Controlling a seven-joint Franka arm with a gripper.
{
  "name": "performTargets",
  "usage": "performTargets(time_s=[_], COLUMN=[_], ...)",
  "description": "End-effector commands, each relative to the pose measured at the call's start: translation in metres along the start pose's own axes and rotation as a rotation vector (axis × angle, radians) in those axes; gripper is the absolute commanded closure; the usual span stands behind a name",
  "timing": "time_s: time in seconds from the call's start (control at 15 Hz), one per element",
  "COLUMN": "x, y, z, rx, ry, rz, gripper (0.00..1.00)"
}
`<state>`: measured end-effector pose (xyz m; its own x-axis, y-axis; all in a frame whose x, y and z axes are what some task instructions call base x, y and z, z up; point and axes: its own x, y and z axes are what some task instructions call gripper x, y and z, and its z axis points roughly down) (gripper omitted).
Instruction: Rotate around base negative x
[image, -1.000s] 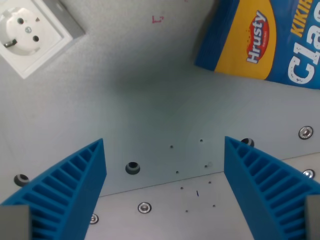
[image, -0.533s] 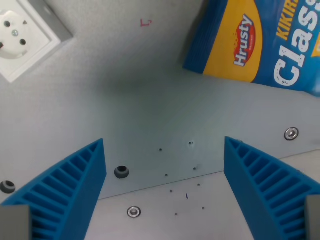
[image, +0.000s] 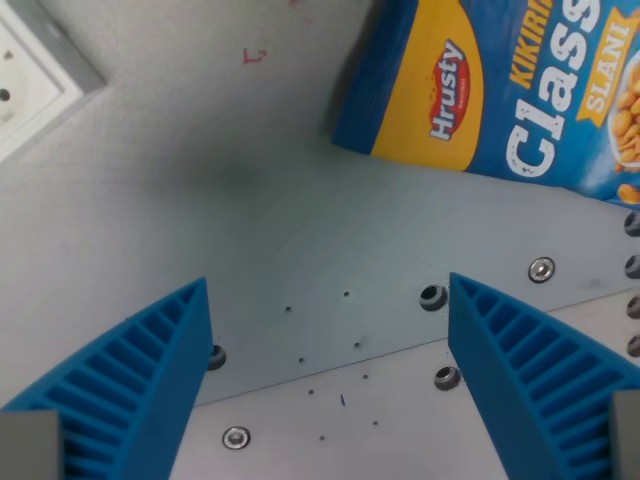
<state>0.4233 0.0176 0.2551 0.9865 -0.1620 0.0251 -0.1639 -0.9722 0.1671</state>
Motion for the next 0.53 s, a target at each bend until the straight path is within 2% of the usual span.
performTargets(time_s=[0.07,0.53], x=[0.0002,0.0002], y=[-0.0028,-0.0028], z=[-0.0023,-0.0023], rx=[-0.257,-0.349], ry=[0.033,0.047], rz=[0.025,0.025], gripper=[0.00,0.00])
